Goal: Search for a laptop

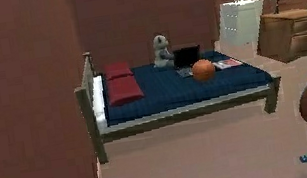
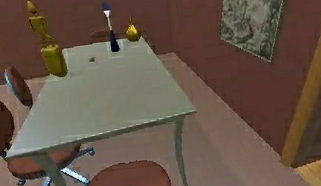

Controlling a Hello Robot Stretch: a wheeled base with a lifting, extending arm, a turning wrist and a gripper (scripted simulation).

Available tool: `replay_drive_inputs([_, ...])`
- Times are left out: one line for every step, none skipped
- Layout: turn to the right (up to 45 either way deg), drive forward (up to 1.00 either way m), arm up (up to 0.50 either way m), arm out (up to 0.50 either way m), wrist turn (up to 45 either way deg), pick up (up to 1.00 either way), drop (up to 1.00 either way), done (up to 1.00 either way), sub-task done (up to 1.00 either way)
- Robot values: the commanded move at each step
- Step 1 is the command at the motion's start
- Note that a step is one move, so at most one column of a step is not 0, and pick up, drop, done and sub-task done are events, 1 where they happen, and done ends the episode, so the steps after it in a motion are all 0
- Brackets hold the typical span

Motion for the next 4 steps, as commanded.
replay_drive_inputs([0.0, 1.0, 0.0, 0.0, 0.0, 0.0, 0.0, 0.0, 0.0])
replay_drive_inputs([6.0, 0.0, 0.0, 0.0, 0.0, 0.0, 0.0, 0.0, 0.0])
replay_drive_inputs([0.0, 0.3, 0.0, 0.0, 0.0, 0.0, 0.0, 0.0, 0.0])
replay_drive_inputs([18.0, 0.0, 0.0, 0.0, 0.0, 0.0, 0.0, 0.0, 0.0])
